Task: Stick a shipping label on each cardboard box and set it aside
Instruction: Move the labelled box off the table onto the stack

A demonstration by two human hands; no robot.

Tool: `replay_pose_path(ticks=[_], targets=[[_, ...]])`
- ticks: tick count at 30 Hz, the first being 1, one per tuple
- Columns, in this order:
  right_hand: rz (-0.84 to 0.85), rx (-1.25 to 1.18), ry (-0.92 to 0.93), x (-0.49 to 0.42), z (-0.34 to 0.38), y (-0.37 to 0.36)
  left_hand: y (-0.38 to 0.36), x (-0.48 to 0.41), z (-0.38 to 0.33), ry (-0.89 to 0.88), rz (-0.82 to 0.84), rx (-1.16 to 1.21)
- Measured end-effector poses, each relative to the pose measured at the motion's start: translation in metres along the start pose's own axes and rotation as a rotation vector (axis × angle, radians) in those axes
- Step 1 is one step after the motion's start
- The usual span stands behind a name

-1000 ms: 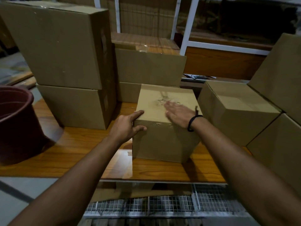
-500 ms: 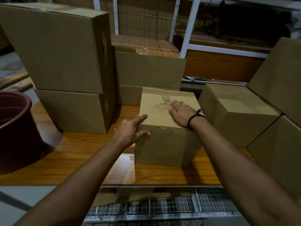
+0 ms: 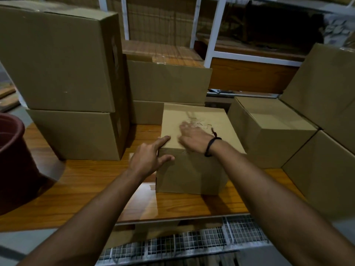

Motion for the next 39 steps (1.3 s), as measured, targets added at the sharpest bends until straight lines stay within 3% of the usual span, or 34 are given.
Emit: replay_pose_path(ticks=[2, 4, 6, 7, 12, 14, 17, 21, 23, 28, 34, 39], targets=[[-0.022, -0.131, 0.079, 0.004, -0.002, 0.012, 0.000, 0.001, -0.001, -0.003, 0.001, -0.005], [-0.129, -0.132, -0.141, 0.003, -0.048, 0.027, 0.000, 0.002, -0.002, -0.006, -0.004, -0.002], [-0.105, 0.065, -0.353, 0.007, -0.073, 0.023, -0.001, 0.001, -0.004, -0.009, -0.001, 0.012], [-0.074, 0.105, -0.341, 0.005, -0.066, 0.017, -0.001, 0.000, -0.005, -0.007, 0.000, 0.017], [-0.016, -0.137, 0.082, 0.017, 0.004, 0.016, -0.002, 0.000, -0.003, -0.005, -0.011, -0.021], [-0.092, -0.198, -0.045, 0.012, -0.023, 0.027, -0.003, -0.001, -0.002, 0.008, -0.004, -0.018], [-0.119, 0.015, -0.301, 0.001, -0.044, 0.021, -0.004, -0.002, -0.001, 0.012, 0.010, 0.008], [-0.012, 0.023, -0.028, 0.000, 0.010, 0.004, -0.005, 0.000, 0.000, -0.005, -0.012, 0.030], [0.032, -0.034, 0.046, 0.003, 0.004, 0.008, -0.003, 0.000, -0.002, -0.008, -0.024, 0.012], [0.002, 0.086, -0.217, -0.003, -0.053, 0.023, -0.002, -0.002, -0.004, 0.008, -0.019, 0.003], [-0.017, 0.050, 0.012, -0.002, 0.002, 0.008, 0.000, 0.001, -0.005, -0.008, -0.036, -0.007], [-0.061, 0.187, -0.149, -0.011, -0.030, 0.017, -0.002, -0.001, -0.004, 0.006, -0.020, 0.011]])
Point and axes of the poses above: each hand's wrist, its own x-axis away from the middle knuckle, its own y-axis out of the back of the hand, z = x × y, the point moved 7 cm from there along -x, towards the middle knuckle, and after that the axes turned 3 degrees about -y, right-handed, at the moved point
